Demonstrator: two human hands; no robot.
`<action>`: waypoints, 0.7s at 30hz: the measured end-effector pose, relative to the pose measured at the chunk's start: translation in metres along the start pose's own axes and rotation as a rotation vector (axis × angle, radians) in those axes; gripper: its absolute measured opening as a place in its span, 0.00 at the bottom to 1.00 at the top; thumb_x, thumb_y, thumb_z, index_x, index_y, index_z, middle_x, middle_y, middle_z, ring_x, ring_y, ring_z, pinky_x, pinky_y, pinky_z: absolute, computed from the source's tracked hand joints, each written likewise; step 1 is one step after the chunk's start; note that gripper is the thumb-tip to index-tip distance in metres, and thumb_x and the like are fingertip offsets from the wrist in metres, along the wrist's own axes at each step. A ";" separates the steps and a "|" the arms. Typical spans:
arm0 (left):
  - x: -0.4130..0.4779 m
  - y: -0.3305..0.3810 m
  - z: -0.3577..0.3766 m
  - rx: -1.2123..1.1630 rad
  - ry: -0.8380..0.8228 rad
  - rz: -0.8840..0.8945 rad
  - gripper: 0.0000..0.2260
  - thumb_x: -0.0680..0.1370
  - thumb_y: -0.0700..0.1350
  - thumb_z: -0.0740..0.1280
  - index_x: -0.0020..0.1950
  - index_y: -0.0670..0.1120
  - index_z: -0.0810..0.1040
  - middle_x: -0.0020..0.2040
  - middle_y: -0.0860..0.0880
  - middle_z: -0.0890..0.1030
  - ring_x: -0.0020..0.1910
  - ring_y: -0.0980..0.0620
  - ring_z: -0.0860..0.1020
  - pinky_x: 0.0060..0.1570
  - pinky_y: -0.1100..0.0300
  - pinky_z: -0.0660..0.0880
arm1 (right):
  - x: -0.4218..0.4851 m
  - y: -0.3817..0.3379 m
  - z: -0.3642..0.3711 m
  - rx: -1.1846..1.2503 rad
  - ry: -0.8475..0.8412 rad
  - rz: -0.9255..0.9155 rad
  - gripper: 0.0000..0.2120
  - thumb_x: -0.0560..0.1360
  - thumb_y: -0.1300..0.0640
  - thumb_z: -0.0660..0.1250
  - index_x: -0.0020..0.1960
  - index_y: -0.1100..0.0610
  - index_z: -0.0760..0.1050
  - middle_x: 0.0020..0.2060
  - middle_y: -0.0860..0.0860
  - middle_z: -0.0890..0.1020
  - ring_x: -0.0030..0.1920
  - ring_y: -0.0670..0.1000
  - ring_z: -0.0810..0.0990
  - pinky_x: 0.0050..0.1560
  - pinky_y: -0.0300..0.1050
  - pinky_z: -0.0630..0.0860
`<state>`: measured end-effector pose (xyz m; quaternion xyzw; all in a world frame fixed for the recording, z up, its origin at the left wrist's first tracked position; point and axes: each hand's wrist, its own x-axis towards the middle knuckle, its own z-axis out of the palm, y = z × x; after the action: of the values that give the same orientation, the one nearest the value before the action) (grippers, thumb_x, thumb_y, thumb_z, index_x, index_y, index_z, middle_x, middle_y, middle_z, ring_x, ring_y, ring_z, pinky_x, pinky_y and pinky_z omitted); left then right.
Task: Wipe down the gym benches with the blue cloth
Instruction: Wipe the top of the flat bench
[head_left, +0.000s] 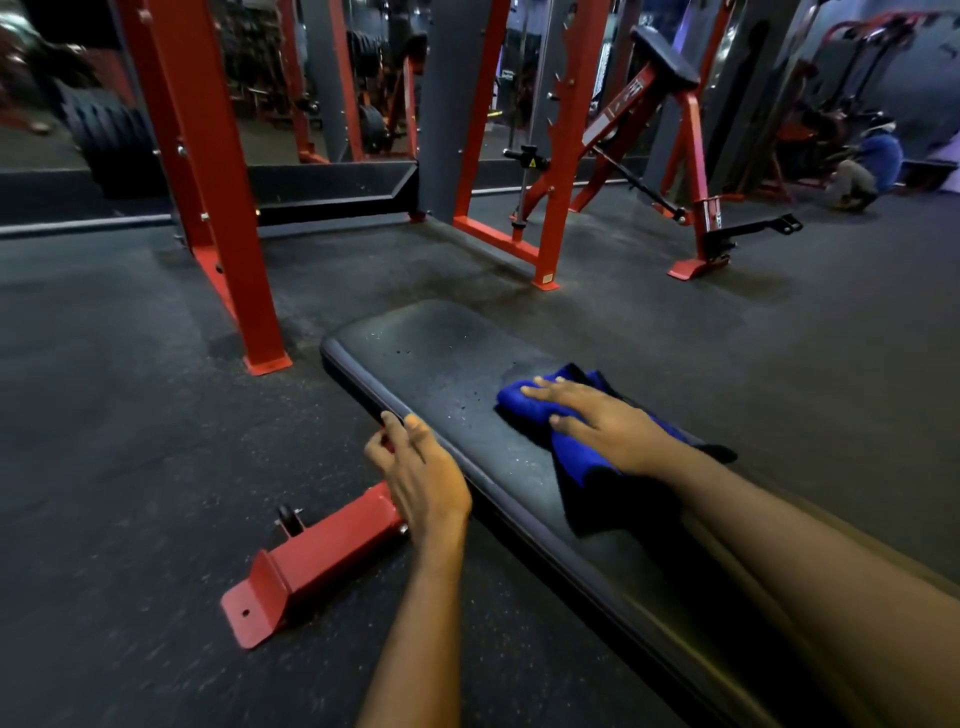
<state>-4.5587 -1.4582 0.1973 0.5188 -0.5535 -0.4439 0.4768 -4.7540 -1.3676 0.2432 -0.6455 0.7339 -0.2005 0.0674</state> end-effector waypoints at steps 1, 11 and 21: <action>0.010 -0.001 -0.007 -0.010 -0.038 0.006 0.25 0.84 0.54 0.48 0.79 0.44 0.59 0.75 0.46 0.58 0.66 0.43 0.70 0.67 0.51 0.66 | 0.014 0.004 0.002 -0.009 0.011 0.070 0.23 0.82 0.51 0.59 0.76 0.47 0.63 0.75 0.42 0.62 0.76 0.44 0.56 0.74 0.33 0.47; 0.038 -0.017 -0.026 -0.221 -0.035 0.084 0.22 0.84 0.54 0.49 0.71 0.47 0.72 0.71 0.50 0.71 0.68 0.56 0.68 0.70 0.57 0.63 | -0.032 -0.081 0.026 -0.257 -0.097 -0.138 0.24 0.81 0.41 0.51 0.76 0.32 0.51 0.78 0.35 0.50 0.78 0.40 0.47 0.74 0.42 0.50; 0.053 -0.040 -0.033 -0.311 -0.108 0.053 0.40 0.71 0.78 0.47 0.72 0.56 0.70 0.72 0.53 0.71 0.68 0.45 0.72 0.67 0.39 0.68 | 0.107 -0.094 0.049 -0.180 -0.120 -0.008 0.23 0.83 0.45 0.54 0.76 0.35 0.56 0.78 0.40 0.55 0.79 0.47 0.51 0.75 0.61 0.55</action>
<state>-4.5204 -1.5141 0.1666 0.3997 -0.5164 -0.5386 0.5325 -4.6662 -1.4901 0.2513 -0.6627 0.7411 -0.0948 0.0521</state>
